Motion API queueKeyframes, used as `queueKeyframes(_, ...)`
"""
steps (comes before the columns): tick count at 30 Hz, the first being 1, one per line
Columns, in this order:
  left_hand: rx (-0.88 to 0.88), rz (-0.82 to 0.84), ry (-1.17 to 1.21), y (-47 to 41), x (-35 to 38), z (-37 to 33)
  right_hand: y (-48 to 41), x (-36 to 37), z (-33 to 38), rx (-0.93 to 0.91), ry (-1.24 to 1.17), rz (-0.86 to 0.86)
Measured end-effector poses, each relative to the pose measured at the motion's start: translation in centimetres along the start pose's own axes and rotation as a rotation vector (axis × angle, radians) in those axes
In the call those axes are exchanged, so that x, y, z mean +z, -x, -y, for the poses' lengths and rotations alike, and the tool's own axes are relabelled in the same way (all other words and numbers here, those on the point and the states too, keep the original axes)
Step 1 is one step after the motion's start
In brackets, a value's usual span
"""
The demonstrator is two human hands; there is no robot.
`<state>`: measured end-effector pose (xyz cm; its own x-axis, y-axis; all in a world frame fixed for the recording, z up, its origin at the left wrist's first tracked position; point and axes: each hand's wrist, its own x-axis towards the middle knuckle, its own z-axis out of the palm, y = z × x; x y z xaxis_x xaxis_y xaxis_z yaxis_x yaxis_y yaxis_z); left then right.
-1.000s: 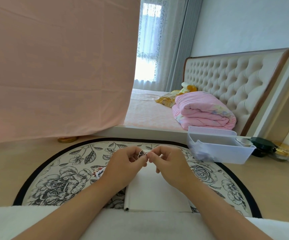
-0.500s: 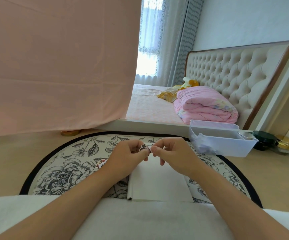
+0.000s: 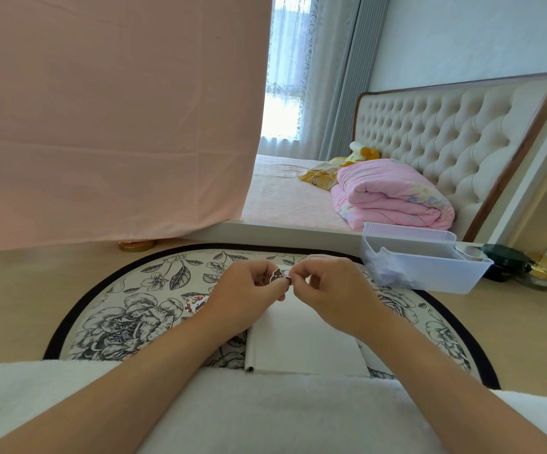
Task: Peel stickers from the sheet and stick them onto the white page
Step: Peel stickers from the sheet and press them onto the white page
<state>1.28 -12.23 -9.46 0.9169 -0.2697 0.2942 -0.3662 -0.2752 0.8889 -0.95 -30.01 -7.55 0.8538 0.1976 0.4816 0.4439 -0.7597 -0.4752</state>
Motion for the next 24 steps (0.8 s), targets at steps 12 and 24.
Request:
queueKeyframes(12, 0.143, -0.281, -0.327, 0.3, 0.0, -0.2, -0.3, -0.1, 0.2, 0.218, -0.286, -0.036)
queueKeyframes(24, -0.014, -0.179, -0.211, 0.4, 0.6, -0.6, 0.1, 0.6, -0.1, 0.040, 0.026, -0.161)
